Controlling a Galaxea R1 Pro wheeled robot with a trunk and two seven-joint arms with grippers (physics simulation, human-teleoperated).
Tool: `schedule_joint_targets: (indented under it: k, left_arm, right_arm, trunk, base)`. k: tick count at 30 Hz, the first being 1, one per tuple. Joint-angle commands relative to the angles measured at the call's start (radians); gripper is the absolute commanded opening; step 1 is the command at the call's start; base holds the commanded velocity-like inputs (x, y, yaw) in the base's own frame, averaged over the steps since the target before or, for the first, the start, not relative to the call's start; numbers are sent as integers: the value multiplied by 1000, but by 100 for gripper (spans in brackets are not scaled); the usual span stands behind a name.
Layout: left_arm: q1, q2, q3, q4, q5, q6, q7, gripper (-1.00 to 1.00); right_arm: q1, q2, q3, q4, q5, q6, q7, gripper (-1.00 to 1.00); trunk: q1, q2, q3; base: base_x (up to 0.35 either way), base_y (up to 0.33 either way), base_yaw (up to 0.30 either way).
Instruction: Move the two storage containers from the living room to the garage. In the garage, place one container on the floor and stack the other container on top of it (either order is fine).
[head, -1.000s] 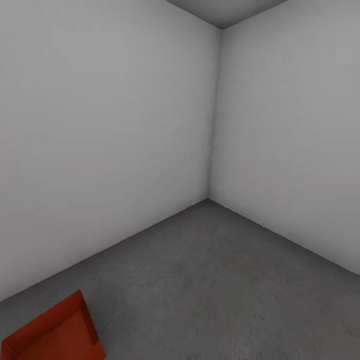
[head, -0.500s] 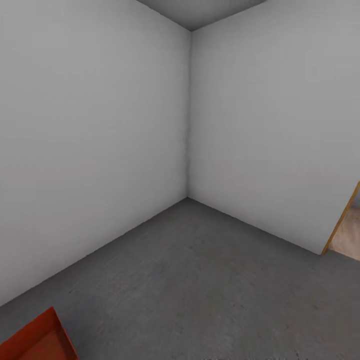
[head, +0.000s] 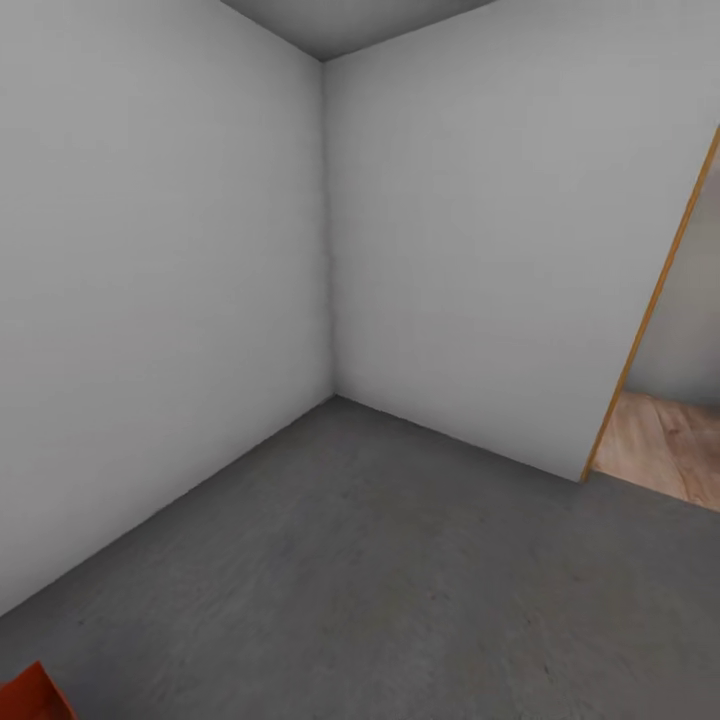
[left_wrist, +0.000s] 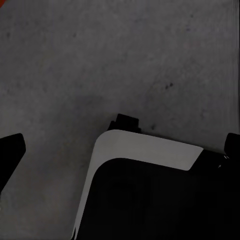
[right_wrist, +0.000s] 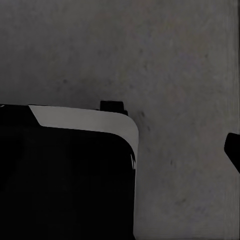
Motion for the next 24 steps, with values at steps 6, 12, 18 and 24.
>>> schedule_joint_targets:
  k: [6, 12, 18, 24]
  left_arm:
    - [0, 0, -9, 0, 8, -3, 2, 100]
    - [0, 0, -9, 0, 8, -3, 3, 100]
    - [0, 0, -9, 0, 8, -3, 2, 100]
    - [0, 0, -9, 0, 8, -3, 3, 100]
  right_arm:
    - [-1, 1, 8, 3, -5, -4, -1, 100]
    - [-1, 1, 8, 3, -5, -4, -1, 100]
    - [-1, 1, 8, 3, -5, -4, -1, 100]
    - [-1, 1, 8, 3, -5, -5, -1, 100]
  trunk:
    - [0, -1, -1]
    - [0, -1, -1]
    - [0, -1, -1]
    - [0, -1, -1]
  base:
    - [0, 0, -300]
    - [0, 0, -300]
    - [0, 0, -300]
    - [0, 0, -300]
